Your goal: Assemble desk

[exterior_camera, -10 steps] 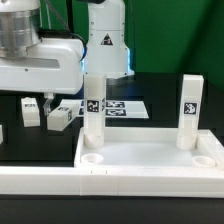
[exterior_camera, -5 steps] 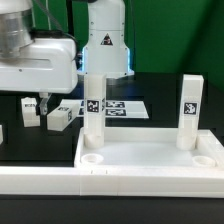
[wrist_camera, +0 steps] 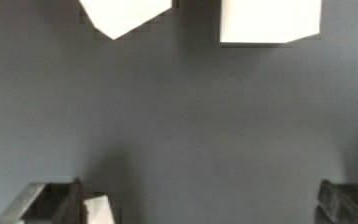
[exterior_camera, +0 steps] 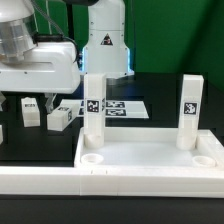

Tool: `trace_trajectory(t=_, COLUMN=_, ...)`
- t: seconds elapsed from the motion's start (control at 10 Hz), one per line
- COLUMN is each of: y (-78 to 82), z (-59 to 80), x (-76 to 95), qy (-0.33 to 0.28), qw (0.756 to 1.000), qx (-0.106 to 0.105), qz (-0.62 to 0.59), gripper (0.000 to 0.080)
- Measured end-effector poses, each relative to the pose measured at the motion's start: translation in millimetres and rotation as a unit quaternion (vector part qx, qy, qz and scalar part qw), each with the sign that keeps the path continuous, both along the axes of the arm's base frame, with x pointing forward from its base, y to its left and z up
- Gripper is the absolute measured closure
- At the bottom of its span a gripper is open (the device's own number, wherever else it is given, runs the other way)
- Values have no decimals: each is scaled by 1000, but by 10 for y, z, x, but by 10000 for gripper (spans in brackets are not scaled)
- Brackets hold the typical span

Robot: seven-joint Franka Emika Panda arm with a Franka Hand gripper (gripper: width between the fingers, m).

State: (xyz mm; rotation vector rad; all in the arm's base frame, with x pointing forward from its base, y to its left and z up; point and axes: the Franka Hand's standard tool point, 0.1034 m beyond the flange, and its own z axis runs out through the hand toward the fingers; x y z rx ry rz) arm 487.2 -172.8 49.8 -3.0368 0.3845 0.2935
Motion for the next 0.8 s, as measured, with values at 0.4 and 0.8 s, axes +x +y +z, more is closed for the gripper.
trace_trajectory(t=0.4, y=154, z=-14, x=-125, qy=110, qw=992, qx=61, qz=4, gripper=151)
trace_trajectory(t=0.8, y=237, z=-48, x=-185, qy=231, qw=966, qx=116, qz=8, gripper=151)
